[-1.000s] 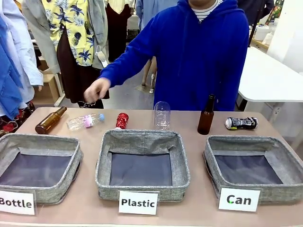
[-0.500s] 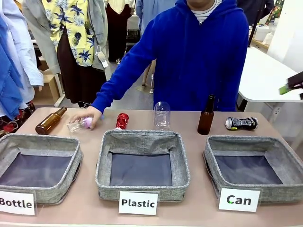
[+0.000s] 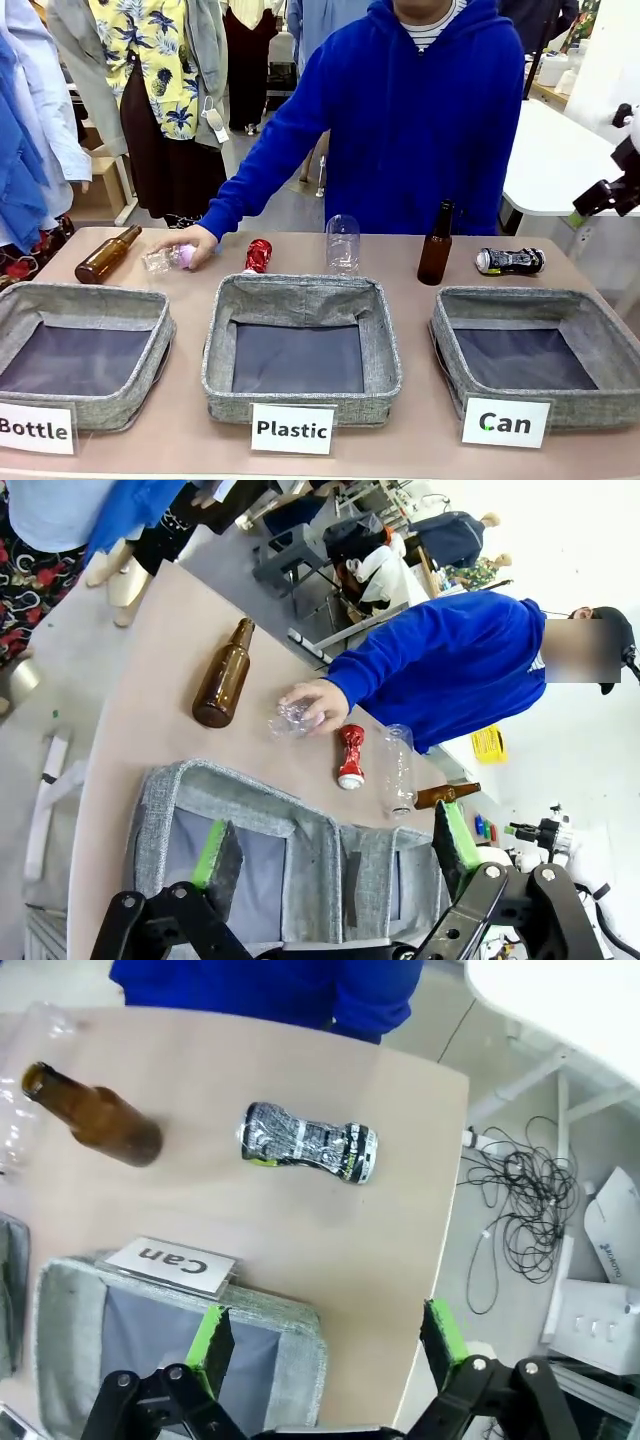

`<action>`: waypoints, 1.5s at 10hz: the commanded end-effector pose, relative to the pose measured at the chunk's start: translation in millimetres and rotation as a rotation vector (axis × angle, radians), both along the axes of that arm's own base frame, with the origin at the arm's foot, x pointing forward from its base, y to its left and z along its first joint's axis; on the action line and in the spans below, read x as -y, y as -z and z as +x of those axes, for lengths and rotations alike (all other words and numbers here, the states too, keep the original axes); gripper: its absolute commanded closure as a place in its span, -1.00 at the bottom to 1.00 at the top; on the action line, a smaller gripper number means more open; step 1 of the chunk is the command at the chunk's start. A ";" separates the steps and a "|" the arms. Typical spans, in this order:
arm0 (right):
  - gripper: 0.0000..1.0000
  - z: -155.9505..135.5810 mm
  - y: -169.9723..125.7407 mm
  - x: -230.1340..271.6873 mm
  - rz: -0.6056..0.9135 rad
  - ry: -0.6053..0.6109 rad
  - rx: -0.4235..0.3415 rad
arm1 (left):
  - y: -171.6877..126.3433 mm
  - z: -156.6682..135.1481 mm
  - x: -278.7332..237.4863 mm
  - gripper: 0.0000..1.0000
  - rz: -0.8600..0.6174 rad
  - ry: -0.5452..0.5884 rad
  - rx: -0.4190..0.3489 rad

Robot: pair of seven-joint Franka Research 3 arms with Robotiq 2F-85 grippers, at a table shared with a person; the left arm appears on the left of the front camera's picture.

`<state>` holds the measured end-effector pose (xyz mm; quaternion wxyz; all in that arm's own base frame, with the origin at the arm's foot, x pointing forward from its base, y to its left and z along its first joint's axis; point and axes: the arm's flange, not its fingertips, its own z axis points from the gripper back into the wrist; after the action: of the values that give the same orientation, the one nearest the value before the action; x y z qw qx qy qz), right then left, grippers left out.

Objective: Sort the can waste into the basket.
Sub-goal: Pick up the can waste from the table and place it in the right Fabric basket.

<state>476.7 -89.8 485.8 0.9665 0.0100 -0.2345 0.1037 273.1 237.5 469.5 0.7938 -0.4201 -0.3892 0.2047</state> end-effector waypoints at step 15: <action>-1.00 152.6 130.4 22.6 -0.043 -1.246 -0.135 | 0.4 2.9 -2.2 -1.00 0.007 0.008 0.026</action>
<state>624.6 -121.0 360.4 0.7305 0.1305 -0.1499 0.6533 273.7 237.7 471.5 0.7956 -0.4191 -0.3872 0.2037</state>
